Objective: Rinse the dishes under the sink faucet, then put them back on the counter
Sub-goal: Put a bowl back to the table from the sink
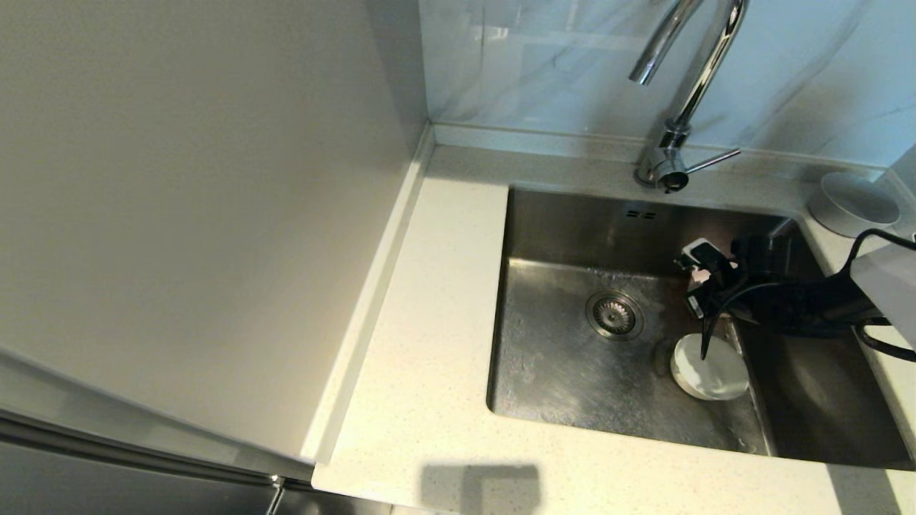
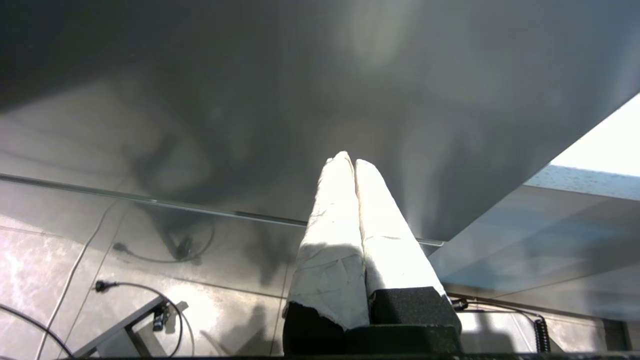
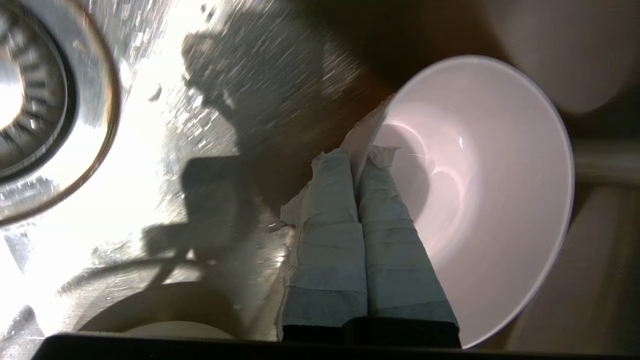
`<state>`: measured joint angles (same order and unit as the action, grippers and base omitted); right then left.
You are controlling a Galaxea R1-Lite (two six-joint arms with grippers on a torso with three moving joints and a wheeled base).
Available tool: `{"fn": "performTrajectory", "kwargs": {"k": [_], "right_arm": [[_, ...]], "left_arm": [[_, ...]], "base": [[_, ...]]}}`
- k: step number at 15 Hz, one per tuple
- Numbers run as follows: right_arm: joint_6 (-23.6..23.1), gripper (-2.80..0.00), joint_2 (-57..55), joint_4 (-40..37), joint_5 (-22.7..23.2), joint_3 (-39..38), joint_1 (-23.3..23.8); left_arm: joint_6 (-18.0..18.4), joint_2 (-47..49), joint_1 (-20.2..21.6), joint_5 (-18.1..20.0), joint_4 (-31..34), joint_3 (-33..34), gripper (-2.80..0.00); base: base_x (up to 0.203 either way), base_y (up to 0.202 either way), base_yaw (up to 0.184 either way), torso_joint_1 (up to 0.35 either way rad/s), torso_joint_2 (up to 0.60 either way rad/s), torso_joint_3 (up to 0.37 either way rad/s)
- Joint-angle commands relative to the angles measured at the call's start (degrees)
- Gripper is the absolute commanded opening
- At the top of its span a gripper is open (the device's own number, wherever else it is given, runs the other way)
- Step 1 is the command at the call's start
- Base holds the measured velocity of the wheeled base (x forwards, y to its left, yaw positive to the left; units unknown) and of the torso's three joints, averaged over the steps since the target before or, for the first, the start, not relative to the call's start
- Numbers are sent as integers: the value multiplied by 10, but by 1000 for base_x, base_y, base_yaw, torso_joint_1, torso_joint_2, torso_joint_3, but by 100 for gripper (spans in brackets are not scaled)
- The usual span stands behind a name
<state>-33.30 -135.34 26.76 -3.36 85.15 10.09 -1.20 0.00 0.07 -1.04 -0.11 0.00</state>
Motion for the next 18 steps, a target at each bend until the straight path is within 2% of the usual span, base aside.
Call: {"fn": "performTrajectory", "kwargs": {"k": [1, 5, 11, 14, 18], "right_arm": [[0, -280, 53, 5, 2, -11, 14], [5, -280, 195, -6, 27, -100, 34], [4, -280, 464, -85, 65, -286, 48], [-1, -280, 505, -96, 66, -350, 49], [3, -280, 487, -102, 67, -337, 55]], "left_arm": [[0, -2, 0, 0, -1, 0, -280], [0, -2, 0, 0, -1, 0, -280], [0, -2, 0, 0, -1, 0, -280], [0, -2, 0, 0, -1, 0, -280], [0, -2, 0, 0, -1, 0, -280]], "base": [[0, 0, 0, 0, 0, 0], [0, 0, 0, 0, 0, 0], [0, 0, 0, 0, 0, 0], [0, 0, 0, 0, 0, 0], [0, 0, 0, 0, 0, 0]]}}
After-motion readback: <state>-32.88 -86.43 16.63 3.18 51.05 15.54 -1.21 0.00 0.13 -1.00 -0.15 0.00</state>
